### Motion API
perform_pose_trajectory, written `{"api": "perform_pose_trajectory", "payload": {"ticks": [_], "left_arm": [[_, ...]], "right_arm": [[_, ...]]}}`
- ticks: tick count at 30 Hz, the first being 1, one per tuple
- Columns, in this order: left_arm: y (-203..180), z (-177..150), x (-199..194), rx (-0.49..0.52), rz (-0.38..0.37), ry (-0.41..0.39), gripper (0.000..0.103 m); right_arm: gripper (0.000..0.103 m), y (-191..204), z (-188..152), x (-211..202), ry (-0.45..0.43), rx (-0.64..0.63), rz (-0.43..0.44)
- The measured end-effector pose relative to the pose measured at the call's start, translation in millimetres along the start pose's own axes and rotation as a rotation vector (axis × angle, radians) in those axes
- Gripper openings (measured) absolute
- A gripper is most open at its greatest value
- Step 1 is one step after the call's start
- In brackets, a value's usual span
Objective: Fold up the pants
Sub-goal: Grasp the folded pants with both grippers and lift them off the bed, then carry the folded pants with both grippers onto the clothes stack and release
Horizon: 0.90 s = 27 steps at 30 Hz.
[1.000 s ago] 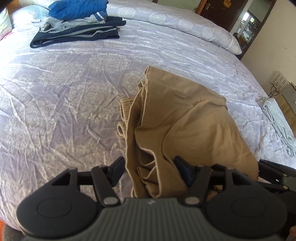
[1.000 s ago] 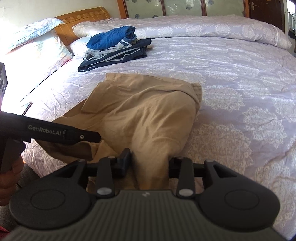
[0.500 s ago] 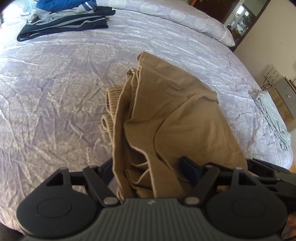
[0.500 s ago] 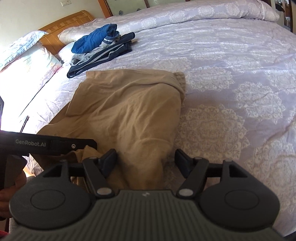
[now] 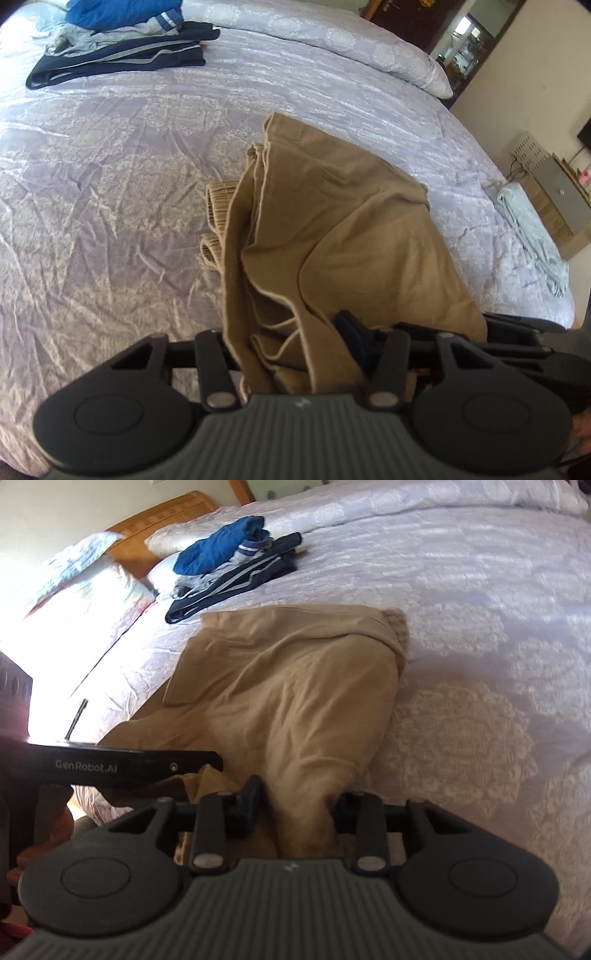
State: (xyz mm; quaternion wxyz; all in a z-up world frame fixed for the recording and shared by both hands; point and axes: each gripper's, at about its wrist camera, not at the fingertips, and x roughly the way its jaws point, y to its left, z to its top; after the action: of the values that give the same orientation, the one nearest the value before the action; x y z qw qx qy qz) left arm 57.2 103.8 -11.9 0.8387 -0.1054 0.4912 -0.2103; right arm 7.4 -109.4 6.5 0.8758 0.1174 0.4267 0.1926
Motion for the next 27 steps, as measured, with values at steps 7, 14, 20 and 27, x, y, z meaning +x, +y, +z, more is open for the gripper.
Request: {"api": "perform_pose_trajectory", "payload": {"ticks": [7,14,20,27], "left_arm": [[8,28,-35,-0.034,-0.036,-0.073,0.034],[23,115,-102,-0.034,-0.019,-0.282,0.034],[24,224,-175,-0.003,0.048,-0.462,0.034],[24,351,-237,0.045,0.166,-0.65,0.034]], "right_arm": [[0.023,28,21,-14,-0.098,-0.145,-0.021],[0.023,64,112,-19,-0.246,-0.273,0.039],[0.023,116,233,-22,-0.399,-0.466,0.078],[0.023,175,380,-22,-0.547,-0.624,0.087]]}}
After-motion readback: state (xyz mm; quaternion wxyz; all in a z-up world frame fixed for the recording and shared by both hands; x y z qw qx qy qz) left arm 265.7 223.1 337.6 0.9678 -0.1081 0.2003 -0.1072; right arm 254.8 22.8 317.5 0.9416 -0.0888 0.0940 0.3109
